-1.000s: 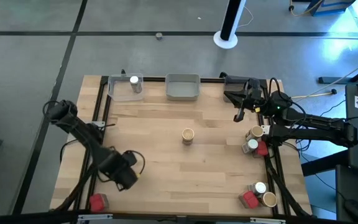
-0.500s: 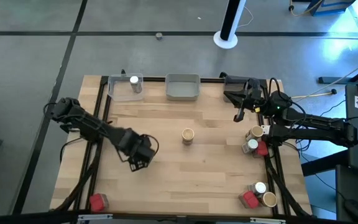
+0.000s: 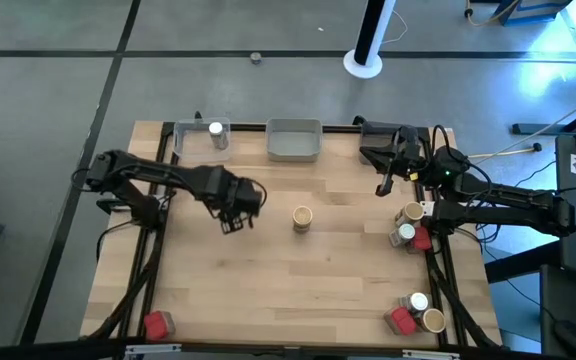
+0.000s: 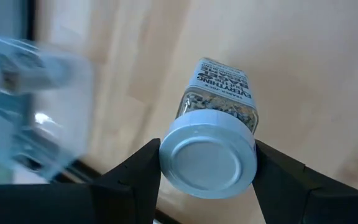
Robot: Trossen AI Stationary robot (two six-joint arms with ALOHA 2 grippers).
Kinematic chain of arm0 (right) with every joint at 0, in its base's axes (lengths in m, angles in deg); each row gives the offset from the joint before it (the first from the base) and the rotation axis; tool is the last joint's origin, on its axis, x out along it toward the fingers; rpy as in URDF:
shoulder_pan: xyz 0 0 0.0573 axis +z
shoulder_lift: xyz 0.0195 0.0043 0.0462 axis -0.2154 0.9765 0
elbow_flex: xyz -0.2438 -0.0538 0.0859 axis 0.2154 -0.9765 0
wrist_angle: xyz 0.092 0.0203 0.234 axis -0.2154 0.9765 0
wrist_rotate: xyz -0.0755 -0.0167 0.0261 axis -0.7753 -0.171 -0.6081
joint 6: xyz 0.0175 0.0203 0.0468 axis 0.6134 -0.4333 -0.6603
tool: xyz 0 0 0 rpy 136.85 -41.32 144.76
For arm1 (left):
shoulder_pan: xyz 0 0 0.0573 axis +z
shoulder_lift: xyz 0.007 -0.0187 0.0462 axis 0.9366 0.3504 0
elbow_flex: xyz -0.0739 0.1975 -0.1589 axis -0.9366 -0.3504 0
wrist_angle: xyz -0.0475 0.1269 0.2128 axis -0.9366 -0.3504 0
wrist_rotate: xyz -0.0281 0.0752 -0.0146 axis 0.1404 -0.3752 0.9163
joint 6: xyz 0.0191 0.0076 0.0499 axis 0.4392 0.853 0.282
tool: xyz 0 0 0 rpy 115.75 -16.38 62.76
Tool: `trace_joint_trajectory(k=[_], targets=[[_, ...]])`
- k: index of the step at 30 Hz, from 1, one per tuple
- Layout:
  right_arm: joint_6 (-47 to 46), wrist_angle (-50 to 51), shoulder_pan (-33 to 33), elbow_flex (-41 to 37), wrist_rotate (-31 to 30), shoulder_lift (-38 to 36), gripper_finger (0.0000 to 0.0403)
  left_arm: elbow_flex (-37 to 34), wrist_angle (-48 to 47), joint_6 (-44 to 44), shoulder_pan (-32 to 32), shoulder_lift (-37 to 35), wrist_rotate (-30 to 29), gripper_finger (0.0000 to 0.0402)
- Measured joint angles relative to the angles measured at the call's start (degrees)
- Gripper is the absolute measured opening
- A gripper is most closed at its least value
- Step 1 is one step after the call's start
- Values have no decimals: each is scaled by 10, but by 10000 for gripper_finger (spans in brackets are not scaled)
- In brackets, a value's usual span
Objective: Sort spices by type
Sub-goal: Put the white seasoning bottle into the transparent bin
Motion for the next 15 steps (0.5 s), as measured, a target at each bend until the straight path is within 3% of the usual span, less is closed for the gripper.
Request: trace_joint_trajectory(k=[15], targets=[[0, 8, 0, 0, 0, 0, 12, 24, -47, 94, 131, -39, -112, 194]])
